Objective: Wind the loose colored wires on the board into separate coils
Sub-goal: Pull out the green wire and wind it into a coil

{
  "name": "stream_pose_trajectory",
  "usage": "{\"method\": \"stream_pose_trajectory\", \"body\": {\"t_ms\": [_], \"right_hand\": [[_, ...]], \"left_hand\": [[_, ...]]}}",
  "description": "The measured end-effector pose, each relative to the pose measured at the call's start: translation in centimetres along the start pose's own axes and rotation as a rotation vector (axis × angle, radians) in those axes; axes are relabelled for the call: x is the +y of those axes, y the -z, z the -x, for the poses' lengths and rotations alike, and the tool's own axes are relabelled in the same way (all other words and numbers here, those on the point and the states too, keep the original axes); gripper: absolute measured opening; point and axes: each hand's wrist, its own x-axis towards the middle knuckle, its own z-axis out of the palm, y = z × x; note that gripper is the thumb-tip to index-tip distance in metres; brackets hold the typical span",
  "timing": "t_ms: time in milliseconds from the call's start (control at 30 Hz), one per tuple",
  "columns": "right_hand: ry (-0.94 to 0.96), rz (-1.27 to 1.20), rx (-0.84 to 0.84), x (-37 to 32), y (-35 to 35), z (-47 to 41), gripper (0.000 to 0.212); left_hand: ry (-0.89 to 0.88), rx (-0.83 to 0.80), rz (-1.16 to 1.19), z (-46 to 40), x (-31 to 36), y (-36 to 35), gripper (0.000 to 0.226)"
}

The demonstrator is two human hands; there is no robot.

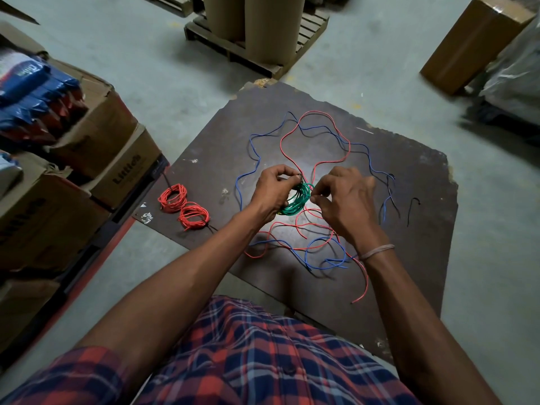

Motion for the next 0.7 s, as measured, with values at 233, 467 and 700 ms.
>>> {"method": "stream_pose_trajectory", "body": {"t_ms": [233,467,700], "right_hand": [[-0.028,-0.282,-0.052,0.1,1.7,-0.6,0.008],[-0.449,-1.441,-0.139,0.0,0.1,-1.2,0.010],[-0.430,-1.444,-0.060,-2.4,-1.8,-0.7,0.007]], "left_hand": [[-0.033,0.045,-0.038,0.5,-0.1,0.8,0.014],[-0.053,0.012,-0.022,1.9,0.2,1.8,0.010],[-0.079,0.082,-0.067,2.8,-0.3,3.5,0.012]]}}
